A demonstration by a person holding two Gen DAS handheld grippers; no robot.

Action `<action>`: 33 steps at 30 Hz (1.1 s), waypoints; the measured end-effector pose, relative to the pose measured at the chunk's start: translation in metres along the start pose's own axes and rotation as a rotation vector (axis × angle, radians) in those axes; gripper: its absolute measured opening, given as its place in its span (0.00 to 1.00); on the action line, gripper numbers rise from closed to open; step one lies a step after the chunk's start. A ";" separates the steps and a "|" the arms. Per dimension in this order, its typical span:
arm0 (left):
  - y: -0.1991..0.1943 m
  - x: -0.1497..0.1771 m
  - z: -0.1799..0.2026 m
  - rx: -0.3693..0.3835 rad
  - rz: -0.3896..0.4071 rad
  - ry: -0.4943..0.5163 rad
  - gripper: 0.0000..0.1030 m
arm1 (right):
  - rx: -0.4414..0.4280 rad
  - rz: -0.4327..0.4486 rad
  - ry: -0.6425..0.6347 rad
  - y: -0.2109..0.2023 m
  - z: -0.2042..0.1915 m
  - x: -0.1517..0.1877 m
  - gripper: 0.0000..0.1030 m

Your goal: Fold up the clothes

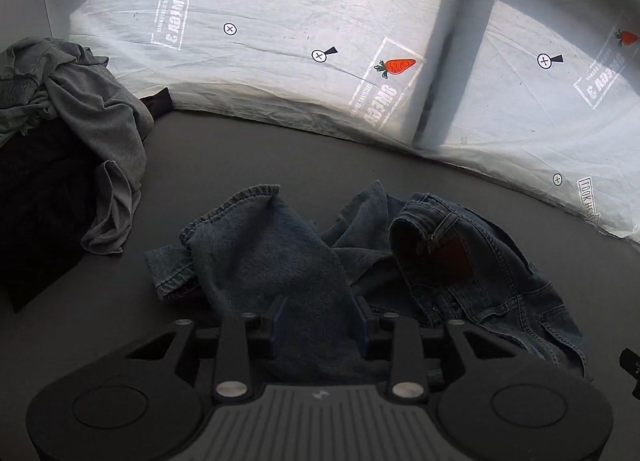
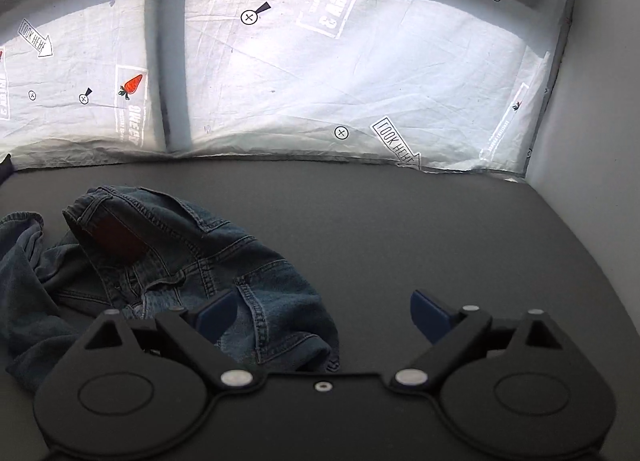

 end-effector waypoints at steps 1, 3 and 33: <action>0.007 -0.004 -0.017 -0.034 -0.004 -0.040 0.38 | -0.033 -0.003 -0.038 0.008 -0.014 -0.005 0.84; 0.019 -0.008 -0.040 -0.077 -0.011 -0.089 0.43 | -0.113 -0.023 -0.098 0.024 -0.044 -0.011 0.79; 0.116 -0.026 -0.087 -0.089 -0.163 -0.230 0.51 | 0.133 0.000 -0.190 0.063 -0.029 -0.035 0.13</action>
Point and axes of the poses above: each gripper's, at about its wrist camera, not at the fingertips, and y roughly the way its jaws point, z to its right, x to its underside, the point moved 1 cm from there along y, roughly the way its jaws point
